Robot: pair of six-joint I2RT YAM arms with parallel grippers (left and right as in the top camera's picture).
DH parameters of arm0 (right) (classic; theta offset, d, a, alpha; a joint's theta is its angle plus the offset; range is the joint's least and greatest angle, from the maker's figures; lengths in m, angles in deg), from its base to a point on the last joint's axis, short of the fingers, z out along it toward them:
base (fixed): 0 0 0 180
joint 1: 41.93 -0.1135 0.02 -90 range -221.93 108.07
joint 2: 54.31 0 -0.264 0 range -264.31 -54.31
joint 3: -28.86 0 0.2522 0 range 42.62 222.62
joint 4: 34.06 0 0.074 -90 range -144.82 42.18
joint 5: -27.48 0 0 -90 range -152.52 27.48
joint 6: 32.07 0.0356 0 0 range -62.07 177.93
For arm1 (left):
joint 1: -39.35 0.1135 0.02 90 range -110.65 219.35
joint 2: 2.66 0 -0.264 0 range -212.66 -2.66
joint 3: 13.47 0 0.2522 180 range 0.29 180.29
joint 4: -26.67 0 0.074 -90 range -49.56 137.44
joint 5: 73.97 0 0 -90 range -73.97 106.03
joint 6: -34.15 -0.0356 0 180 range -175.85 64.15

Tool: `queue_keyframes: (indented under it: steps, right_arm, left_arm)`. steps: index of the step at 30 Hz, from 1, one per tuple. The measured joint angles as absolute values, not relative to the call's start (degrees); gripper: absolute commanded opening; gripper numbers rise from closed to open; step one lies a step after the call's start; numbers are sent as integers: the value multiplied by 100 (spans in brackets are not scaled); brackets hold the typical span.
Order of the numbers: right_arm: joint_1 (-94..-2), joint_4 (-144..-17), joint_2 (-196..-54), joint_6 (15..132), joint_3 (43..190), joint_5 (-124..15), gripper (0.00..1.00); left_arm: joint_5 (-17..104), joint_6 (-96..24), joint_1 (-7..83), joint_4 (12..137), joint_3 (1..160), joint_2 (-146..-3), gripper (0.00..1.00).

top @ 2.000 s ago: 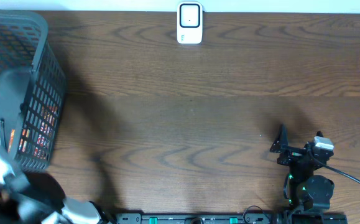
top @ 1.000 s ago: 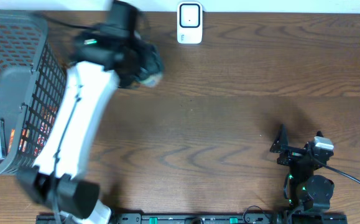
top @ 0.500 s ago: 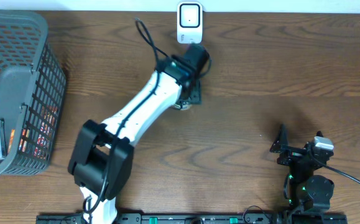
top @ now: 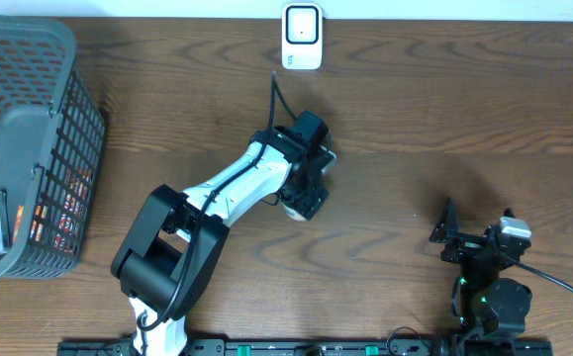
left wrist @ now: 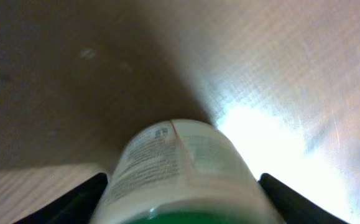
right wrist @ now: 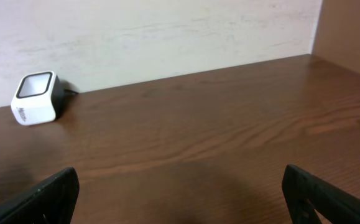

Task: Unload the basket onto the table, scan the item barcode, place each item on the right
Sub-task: 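Lift the green-lidded jar out and place it on the table center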

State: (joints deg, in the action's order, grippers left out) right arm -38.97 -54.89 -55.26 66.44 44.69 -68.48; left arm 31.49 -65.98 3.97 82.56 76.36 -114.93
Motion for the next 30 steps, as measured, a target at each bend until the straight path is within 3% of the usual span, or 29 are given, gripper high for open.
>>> queue_keyframes:
  steps: [4, 14, 20, 30]
  right_arm:
    - [-3897, -5487, -5526, 6644, 4469, -6848, 99]
    - [-3897, -5489, -5526, 6644, 4469, -6848, 99]
    - [-3897, -5489, -5526, 6644, 4469, -6848, 99]
    - [-3897, -5487, -5526, 6644, 4469, -6848, 99]
  left_arm:
    - [3258, -7446, 400, 8466, 7636, -11493, 92]
    - [2338, -8049, 404, 9019, 7888, -11491, 99]
    - [2100, -7653, 404, 9072, 8215, -11047, 99]
    - [1831, -5916, 428, 9255, 8305, -9845, 98]
